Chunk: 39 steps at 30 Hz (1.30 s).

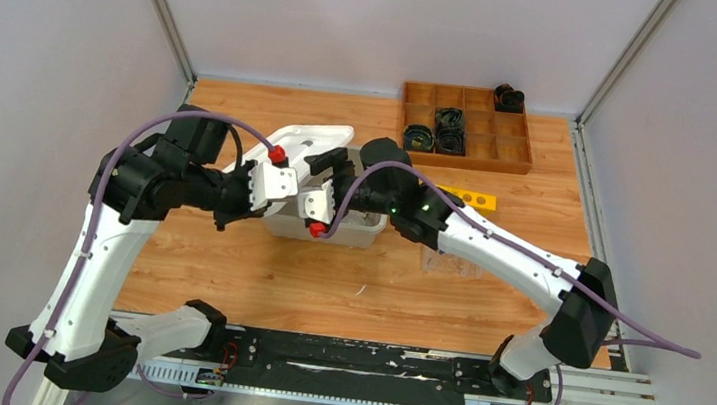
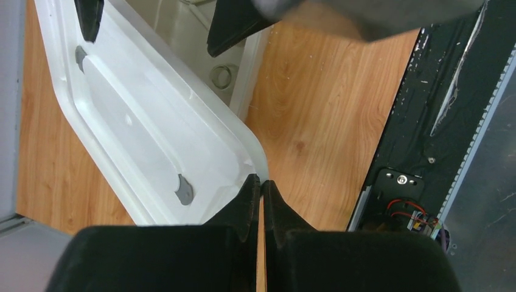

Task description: Organize the chemistry lab equipment

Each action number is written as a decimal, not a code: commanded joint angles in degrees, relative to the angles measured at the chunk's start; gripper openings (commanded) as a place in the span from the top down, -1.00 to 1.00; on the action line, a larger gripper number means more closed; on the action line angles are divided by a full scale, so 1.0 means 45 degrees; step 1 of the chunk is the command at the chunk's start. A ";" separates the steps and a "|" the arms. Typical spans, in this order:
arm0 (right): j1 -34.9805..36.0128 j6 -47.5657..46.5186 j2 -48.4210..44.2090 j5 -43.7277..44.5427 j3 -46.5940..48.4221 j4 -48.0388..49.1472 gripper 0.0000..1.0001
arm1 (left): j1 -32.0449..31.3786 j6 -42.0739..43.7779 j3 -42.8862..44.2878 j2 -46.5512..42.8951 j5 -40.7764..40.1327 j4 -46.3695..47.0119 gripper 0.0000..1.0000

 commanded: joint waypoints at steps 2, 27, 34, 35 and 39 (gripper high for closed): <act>0.0430 -0.0640 0.0979 -0.0025 0.1161 -0.0633 -0.57 | -0.0182 0.0232 0.0425 -0.0206 0.0152 -0.0048 1.00; 0.1009 0.0203 0.0985 0.4846 0.1038 0.3792 1.00 | -0.0192 -0.2410 0.2326 -0.1464 -0.3097 0.6063 -1.00; 0.0178 0.3459 -0.0322 0.7035 0.0817 0.3456 1.00 | -0.0192 -0.4397 0.0909 -0.2844 -0.6601 1.1934 -1.00; 0.0020 0.4255 -0.0527 0.7474 0.0935 0.3323 1.00 | -0.0192 -0.4739 0.0936 -0.2795 -0.7034 1.2066 -1.00; -0.0972 0.8557 -0.0929 0.8774 0.3034 -0.0024 1.00 | -0.0192 -0.5786 0.0542 -0.2630 -0.6921 1.1467 -1.00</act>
